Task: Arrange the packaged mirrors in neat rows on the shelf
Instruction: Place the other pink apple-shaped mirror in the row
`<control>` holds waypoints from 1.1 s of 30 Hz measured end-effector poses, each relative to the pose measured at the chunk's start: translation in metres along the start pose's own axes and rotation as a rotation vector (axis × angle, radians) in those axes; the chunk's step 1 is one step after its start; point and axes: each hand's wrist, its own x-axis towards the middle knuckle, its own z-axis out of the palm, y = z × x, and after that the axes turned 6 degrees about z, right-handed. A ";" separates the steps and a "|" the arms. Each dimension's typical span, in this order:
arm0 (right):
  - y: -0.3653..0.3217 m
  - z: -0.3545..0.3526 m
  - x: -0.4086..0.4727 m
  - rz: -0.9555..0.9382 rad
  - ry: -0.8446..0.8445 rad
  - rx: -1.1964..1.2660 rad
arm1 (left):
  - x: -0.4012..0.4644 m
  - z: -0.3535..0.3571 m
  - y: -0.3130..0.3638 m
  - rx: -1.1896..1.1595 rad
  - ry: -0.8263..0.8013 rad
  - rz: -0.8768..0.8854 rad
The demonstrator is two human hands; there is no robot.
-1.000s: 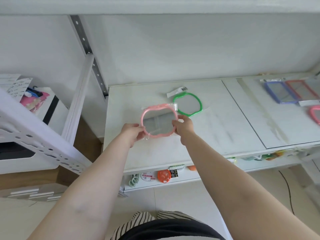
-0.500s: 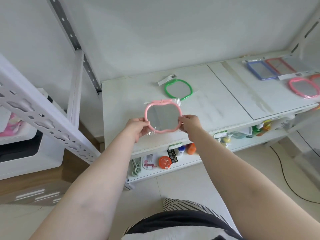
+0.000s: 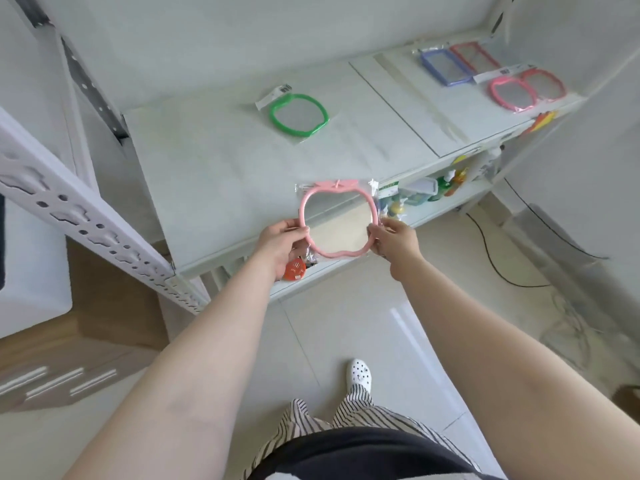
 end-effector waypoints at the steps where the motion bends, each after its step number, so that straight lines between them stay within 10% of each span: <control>1: -0.001 -0.012 0.000 0.001 0.023 0.007 | 0.000 0.011 0.000 0.003 -0.023 -0.002; 21: -0.021 -0.317 0.124 0.084 0.221 0.076 | 0.061 0.350 -0.061 0.110 -0.177 -0.077; 33: -0.084 -0.363 0.244 0.097 0.149 0.122 | 0.155 0.439 -0.028 0.141 -0.162 -0.086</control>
